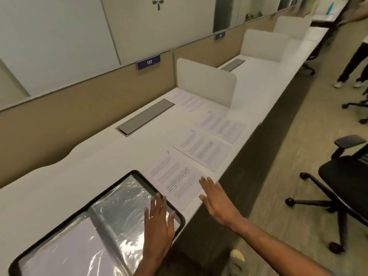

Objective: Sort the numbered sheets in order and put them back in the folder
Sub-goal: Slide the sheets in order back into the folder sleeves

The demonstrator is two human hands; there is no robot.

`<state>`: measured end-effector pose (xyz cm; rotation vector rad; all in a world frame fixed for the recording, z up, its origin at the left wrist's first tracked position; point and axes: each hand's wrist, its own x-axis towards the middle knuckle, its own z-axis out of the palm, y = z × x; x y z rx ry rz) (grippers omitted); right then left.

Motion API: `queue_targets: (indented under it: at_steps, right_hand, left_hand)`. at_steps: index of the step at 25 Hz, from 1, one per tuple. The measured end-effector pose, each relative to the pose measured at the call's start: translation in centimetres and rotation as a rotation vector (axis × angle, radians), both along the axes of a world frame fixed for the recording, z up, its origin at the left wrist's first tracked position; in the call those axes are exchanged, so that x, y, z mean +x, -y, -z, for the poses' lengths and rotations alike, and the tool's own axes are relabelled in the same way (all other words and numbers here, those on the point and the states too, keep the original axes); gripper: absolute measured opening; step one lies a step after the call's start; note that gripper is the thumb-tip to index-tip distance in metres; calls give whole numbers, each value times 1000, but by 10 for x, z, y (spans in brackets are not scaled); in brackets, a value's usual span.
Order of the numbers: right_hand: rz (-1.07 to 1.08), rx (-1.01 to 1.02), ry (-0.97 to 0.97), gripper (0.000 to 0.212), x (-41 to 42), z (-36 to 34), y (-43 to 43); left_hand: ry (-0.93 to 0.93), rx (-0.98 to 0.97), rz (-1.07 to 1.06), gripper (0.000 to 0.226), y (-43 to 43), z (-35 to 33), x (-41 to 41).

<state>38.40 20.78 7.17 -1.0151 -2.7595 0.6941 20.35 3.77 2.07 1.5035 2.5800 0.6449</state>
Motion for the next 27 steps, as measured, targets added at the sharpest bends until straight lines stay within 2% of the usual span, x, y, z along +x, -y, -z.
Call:
queue_targets:
  at_steps: [6, 16, 21, 27]
  right_hand:
    - [82, 15, -41, 64, 46, -4, -91]
    - [-12, 17, 8, 69, 85, -23, -248]
    - [-3, 37, 44, 71, 66, -23, -315]
    - [6, 42, 104, 77, 21, -18, -404]
  left_hand:
    - [-18, -73, 16, 78, -110, -10, 48]
    - [36, -3, -18, 70, -286, -37, 105]
    - [-7, 9, -17, 70, -355, -35, 88]
    - [-26, 29, -1, 71, -448, -16, 30]
